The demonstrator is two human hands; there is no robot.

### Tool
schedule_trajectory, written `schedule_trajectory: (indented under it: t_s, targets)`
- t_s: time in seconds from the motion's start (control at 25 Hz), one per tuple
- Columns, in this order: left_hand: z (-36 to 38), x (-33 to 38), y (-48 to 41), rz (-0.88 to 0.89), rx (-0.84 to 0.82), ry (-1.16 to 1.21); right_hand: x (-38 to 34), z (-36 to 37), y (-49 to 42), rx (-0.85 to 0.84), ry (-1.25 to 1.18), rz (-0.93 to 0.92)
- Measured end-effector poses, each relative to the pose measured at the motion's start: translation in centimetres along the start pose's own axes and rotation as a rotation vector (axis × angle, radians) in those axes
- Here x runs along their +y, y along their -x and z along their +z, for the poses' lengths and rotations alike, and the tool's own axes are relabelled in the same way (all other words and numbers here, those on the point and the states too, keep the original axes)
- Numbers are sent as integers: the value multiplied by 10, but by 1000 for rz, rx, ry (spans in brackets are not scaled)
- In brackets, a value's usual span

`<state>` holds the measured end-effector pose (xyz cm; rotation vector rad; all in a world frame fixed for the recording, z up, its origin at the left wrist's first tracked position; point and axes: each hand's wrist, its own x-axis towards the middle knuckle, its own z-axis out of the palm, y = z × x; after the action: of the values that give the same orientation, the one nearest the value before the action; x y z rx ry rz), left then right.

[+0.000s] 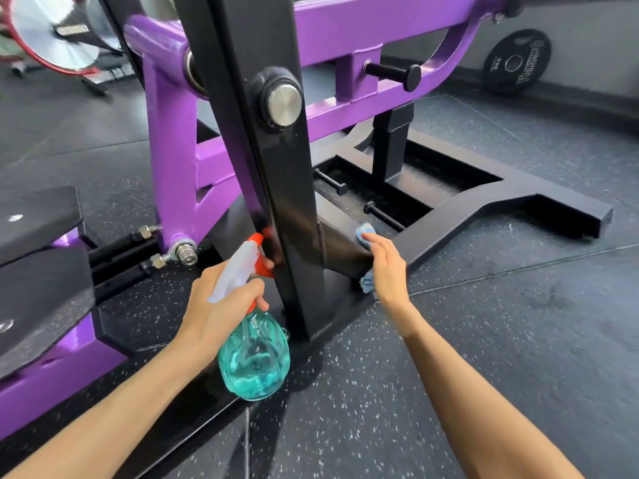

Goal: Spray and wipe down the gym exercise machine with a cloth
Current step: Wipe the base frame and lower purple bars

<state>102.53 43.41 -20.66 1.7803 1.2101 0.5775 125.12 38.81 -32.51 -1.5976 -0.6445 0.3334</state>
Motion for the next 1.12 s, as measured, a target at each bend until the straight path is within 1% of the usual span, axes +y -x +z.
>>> schedule_trajectory:
  t_s: [0.04, 0.08, 0.12, 0.2, 0.24, 0.28, 0.32, 0.36, 0.44, 0.48, 0.56, 0.6, 0.64, 0.68, 0.76, 0.8, 0.88, 0.92, 0.96, 1.0, 1.04, 1.08, 1.12]
  targets:
    - [0, 0, 1, -2, -1, -26, 15, -6, -10, 39, 20, 209]
    - [0, 0, 1, 6, 6, -53, 23, -7, -15, 66, 28, 352]
    - [0, -1, 0, 12, 10, -74, 25, -3, -18, 103, 13, 438]
    - [-2, -1, -2, 22, -1, -98, 20, 14, -10, 245, -4, 541]
    - [-4, 0, -1, 35, -14, -108, 12, 22, 5, 315, -19, 564]
    - [-6, 1, 0, 59, -38, -127, 4, 26, 23, 350, -37, 581]
    - [-7, 2, 1, 85, -68, -140, -5, 27, 41, 361, -62, 562]
    - [-9, 2, 2, 104, -98, -146, -19, 28, 60, 351, -91, 493]
    - [-11, -1, 5, 145, -143, -175, -54, 32, 87, 315, -164, 269]
    - [-10, -4, 7, 160, -134, -189, -71, 37, 96, 280, -196, 126]
    - [-7, -9, 8, 173, -37, -166, -90, 48, 108, 214, -211, -153]
    - [-7, -10, 8, 166, 12, -128, -89, 51, 111, 219, -190, -239]
    - [-7, -10, 7, 153, 44, -79, -81, 51, 110, 244, -157, -259]
    - [-8, -11, 5, 143, 72, -28, -70, 47, 107, 278, -139, -207]
    - [-10, -12, -1, 132, 117, 64, -68, 38, 100, 303, -196, -16]
    - [-10, -13, -3, 134, 128, 87, -75, 37, 99, 279, -224, -30]
    - [-7, -15, -5, 145, 151, 70, -95, 46, 104, 234, -199, -260]
    - [-6, -17, -4, 137, 157, 67, -101, 55, 111, 237, -130, -363]
    - [-6, -20, 0, 119, 148, 95, -94, 63, 119, 261, -42, -412]
    - [-8, -22, 3, 104, 134, 144, -77, 70, 128, 279, 36, -398]
    - [-11, -24, 5, 96, 124, 191, -50, 74, 136, 257, 93, -325]
    - [-14, -26, 7, 89, 116, 214, -24, 73, 145, 211, 125, -203]
    - [-16, -29, 7, 77, 114, 211, -4, 71, 154, 166, 116, -41]
